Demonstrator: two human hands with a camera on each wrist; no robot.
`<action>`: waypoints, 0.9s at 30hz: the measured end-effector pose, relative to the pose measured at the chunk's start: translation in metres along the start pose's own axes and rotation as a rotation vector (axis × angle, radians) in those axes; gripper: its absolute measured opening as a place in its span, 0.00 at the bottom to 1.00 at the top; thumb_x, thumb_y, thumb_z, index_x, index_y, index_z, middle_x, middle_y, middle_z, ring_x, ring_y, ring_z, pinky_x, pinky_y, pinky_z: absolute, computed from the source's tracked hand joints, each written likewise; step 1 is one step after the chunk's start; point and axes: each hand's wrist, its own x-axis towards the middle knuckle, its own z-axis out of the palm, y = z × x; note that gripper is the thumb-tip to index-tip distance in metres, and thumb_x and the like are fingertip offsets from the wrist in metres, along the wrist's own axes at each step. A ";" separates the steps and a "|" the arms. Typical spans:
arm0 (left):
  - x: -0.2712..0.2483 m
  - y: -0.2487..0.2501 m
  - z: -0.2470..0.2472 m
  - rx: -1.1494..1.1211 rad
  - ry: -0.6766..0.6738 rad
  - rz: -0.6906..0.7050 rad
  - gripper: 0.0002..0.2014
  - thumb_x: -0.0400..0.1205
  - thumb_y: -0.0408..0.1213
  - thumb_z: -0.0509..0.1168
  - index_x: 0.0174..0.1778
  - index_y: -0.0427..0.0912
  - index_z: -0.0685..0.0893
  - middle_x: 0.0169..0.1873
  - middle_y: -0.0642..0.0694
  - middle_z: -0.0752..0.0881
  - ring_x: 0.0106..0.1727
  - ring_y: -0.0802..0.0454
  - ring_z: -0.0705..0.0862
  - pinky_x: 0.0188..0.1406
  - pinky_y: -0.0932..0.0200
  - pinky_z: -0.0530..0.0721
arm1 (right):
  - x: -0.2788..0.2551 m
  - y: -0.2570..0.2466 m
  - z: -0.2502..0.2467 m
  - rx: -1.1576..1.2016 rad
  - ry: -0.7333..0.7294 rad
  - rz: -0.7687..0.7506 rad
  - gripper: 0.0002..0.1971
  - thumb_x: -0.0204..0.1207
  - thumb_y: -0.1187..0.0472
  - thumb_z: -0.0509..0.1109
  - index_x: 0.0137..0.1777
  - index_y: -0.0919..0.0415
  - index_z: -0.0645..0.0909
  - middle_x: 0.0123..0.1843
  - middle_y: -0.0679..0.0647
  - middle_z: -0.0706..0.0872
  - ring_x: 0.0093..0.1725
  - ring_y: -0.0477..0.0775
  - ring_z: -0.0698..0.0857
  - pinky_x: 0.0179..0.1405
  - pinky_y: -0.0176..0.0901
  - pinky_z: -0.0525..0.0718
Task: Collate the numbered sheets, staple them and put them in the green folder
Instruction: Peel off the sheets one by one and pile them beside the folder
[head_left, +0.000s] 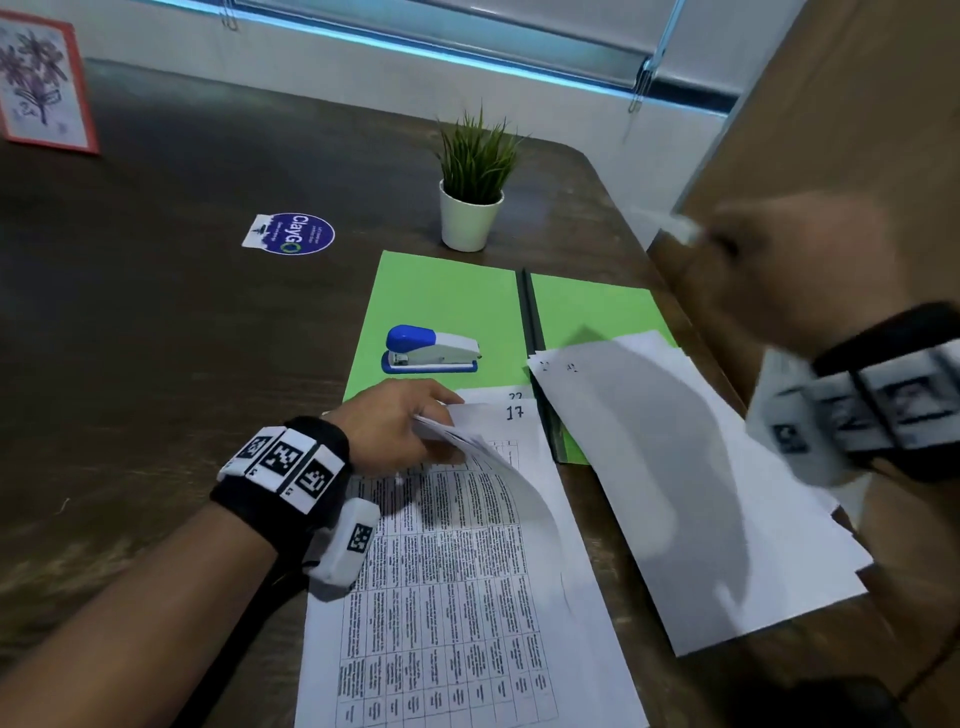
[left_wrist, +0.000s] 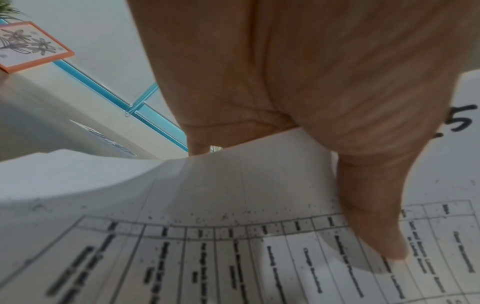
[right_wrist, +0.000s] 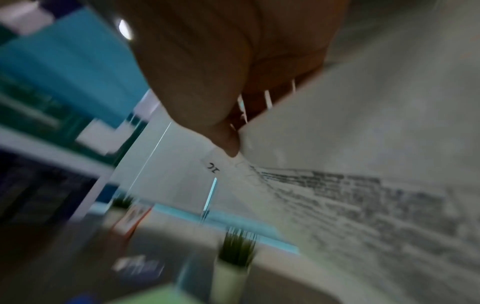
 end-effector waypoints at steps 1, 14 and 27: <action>0.000 0.001 0.001 -0.004 0.000 -0.002 0.05 0.72 0.46 0.81 0.41 0.59 0.93 0.63 0.61 0.83 0.62 0.61 0.85 0.65 0.47 0.84 | -0.001 -0.003 0.015 -0.032 -0.046 -0.042 0.10 0.75 0.59 0.68 0.35 0.63 0.80 0.27 0.62 0.80 0.26 0.66 0.80 0.29 0.47 0.79; -0.001 0.003 0.000 -0.039 0.002 0.000 0.07 0.72 0.42 0.82 0.43 0.58 0.94 0.65 0.58 0.84 0.64 0.57 0.84 0.66 0.46 0.83 | -0.048 -0.037 0.161 0.233 -0.958 0.200 0.21 0.82 0.44 0.62 0.32 0.57 0.75 0.35 0.53 0.81 0.45 0.60 0.85 0.45 0.46 0.81; -0.003 0.009 -0.002 -0.009 -0.006 -0.009 0.06 0.73 0.42 0.81 0.44 0.55 0.95 0.67 0.56 0.82 0.65 0.59 0.83 0.67 0.48 0.83 | -0.083 -0.093 0.127 0.446 -0.407 -0.194 0.25 0.81 0.45 0.66 0.77 0.47 0.74 0.76 0.51 0.78 0.75 0.54 0.71 0.70 0.55 0.76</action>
